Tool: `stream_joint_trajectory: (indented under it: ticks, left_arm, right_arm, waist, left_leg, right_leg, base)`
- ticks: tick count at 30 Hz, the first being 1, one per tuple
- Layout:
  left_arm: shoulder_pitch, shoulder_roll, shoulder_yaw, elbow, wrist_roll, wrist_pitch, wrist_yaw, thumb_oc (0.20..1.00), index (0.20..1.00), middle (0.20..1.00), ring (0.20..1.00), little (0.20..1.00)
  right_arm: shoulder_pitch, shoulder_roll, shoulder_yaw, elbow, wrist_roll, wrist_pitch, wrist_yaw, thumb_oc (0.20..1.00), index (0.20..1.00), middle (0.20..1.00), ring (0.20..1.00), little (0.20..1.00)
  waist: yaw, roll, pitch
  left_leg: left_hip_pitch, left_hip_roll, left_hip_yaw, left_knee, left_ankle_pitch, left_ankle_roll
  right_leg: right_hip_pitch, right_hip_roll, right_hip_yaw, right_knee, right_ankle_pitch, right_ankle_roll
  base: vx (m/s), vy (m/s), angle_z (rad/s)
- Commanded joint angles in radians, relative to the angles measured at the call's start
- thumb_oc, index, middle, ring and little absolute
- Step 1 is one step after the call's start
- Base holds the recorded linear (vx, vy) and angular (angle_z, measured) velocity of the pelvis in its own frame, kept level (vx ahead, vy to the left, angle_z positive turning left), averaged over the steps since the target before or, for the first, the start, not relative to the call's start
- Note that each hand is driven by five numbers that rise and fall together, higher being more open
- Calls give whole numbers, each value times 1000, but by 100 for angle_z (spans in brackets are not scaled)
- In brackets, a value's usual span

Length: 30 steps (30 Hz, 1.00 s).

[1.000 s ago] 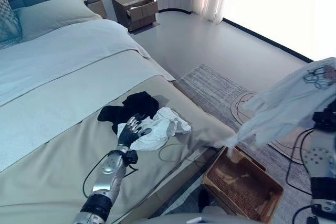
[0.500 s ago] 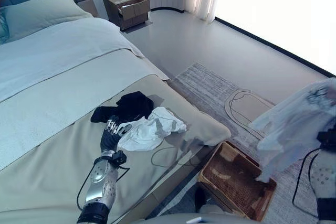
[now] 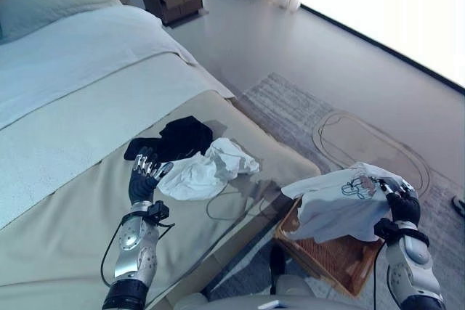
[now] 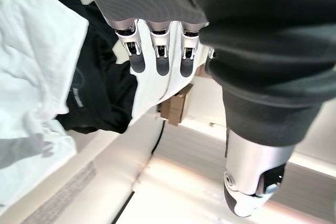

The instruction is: Pick up clothes into the bucket

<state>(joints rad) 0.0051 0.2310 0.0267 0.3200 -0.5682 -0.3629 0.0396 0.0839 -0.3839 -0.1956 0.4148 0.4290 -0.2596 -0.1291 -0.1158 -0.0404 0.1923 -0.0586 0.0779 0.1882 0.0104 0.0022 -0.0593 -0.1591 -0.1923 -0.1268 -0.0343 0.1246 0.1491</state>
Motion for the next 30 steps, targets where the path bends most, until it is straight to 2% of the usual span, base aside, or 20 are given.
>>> stream_joint_trajectory:
  ticks: [1, 2, 4, 5, 6, 7, 15, 20, 26, 27, 28, 29, 30]
  left_arm:
    - [-60, 53, 23, -85, -23, -85, 9, 1000, 1000, 1000, 1000, 1000]
    - [-83, 56, 9, -101, -32, -95, 26, 1000, 1000, 1000, 1000, 1000]
    - [-86, 56, 11, -100, -32, -95, 26, 1000, 1000, 1000, 1000, 1000]
    - [-107, 62, -12, -116, -37, -100, 38, 1000, 1000, 1000, 1000, 1000]
    - [-109, 62, -11, -115, -37, -100, 38, 1000, 1000, 1000, 1000, 1000]
    - [-134, 72, -42, -147, -39, -112, 61, 1000, 1000, 1000, 1000, 1000]
    - [-139, 89, -60, -233, -35, -128, 94, 1000, 1000, 1000, 1000, 1000]
    - [-137, 86, -61, -251, -47, -134, 103, 1000, 1000, 1000, 1000, 1000]
    - [-147, 89, -72, -316, -73, -149, 109, 1000, 1000, 1000, 1000, 1000]
    - [-151, 100, -80, -348, -71, -157, 113, 1000, 1000, 1000, 1000, 1000]
    - [-153, 99, -78, -349, -71, -157, 114, 1000, 1000, 1000, 1000, 1000]
    - [-153, 103, -79, -361, -78, -159, 114, 1000, 1000, 1000, 1000, 1000]
    - [-156, 107, -80, -375, -78, -160, 114, 1000, 1000, 1000, 1000, 1000]
  right_arm:
    - [-128, -45, 7, 21, -90, -49, -71, 200, 200, 200, 200, 200]
    - [-177, -47, 22, 79, -96, -47, -110, 200, 200, 200, 200, 200]
    - [-181, -48, 23, 83, -95, -49, -110, 200, 200, 200, 200, 200]
    - [-231, -56, 37, 156, -93, -47, -149, 200, 200, 200, 200, 200]
    - [-235, -57, 38, 160, -93, -49, -150, 200, 200, 200, 200, 200]
    - [-307, -73, 36, 229, -70, -58, -208, 200, 200, 200, 200, 200]
    - [-360, -154, -48, 276, -37, -95, -314, 200, 200, 200, 200, 200]
    - [-353, -183, -73, 282, -40, -107, -338, 200, 200, 200, 200, 200]
    - [-405, -197, -14, 315, -61, -100, -357, 200, 200, 200, 200, 200]
    - [-445, -203, 11, 359, -58, -94, -372, 200, 200, 200, 200, 200]
    - [-452, -205, 13, 365, -57, -96, -371, 200, 200, 200, 200, 200]
    - [-476, -210, 30, 384, -60, -89, -376, 200, 200, 200, 200, 200]
    - [-503, -216, 46, 402, -68, -82, -380, 200, 200, 200, 200, 200]
  waist:
    - [2, -31, 62]
    - [2, -25, 95]
    - [1, -24, 92]
    - [1, -20, 119]
    - [1, -19, 117]
    - [0, -10, 151]
    - [-4, 26, 184]
    - [-6, 37, 191]
    - [0, 58, 207]
    - [14, 74, 213]
    - [10, 71, 214]
    - [19, 80, 209]
    - [22, 84, 209]
  left_leg:
    - [-132, 16, -48, 288, -151, 15]
    - [-181, 20, -56, 333, -161, 16]
    - [-192, 21, -57, 342, -165, 16]
    - [-233, 20, -60, 374, -169, 18]
    - [-240, 20, -60, 380, -171, 18]
    - [-327, 23, -59, 432, -177, 18]
    - [-527, 39, -59, 544, -201, 16]
    - [-608, 43, -63, 589, -211, 18]
    - [-751, 40, -77, 671, -221, 23]
    - [-786, 41, -89, 714, -261, 16]
    - [-807, 39, -82, 716, -232, 25]
    - [-812, 41, -91, 732, -267, 17]
    - [-835, 40, -92, 751, -272, 18]
  right_leg:
    - [-29, -95, -11, 194, -65, 43]
    - [-82, -101, 0, 244, -76, 39]
    - [-92, -101, 2, 251, -79, 38]
    - [-140, -106, 7, 286, -84, 34]
    - [-147, -106, 9, 291, -86, 33]
    - [-232, -107, 20, 343, -95, 27]
    - [-452, -102, 56, 463, -122, 14]
    - [-542, -100, 72, 517, -135, 9]
    - [-676, -96, 89, 592, -148, -2]
    - [-719, -90, 102, 648, -189, 1]
    - [-736, -95, 101, 639, -161, -7]
    - [-746, -89, 110, 666, -197, -2]
    - [-772, -88, 116, 684, -203, -4]
  base:
    - [-213, 8, -8]
    - [-177, 9, -4]
    - [-112, -4, -2]
    - [-101, -9, -1]
    - [-290, -10, 1]
    - [-191, 0, 3]
    - [-131, -4, 0]
    - [-84, -12, -9]
    - [-62, -16, 7]
    - [-54, -13, -17]
    - [38, -10, -26]
    - [-20, 3, -16]
    - [59, -5, 27]
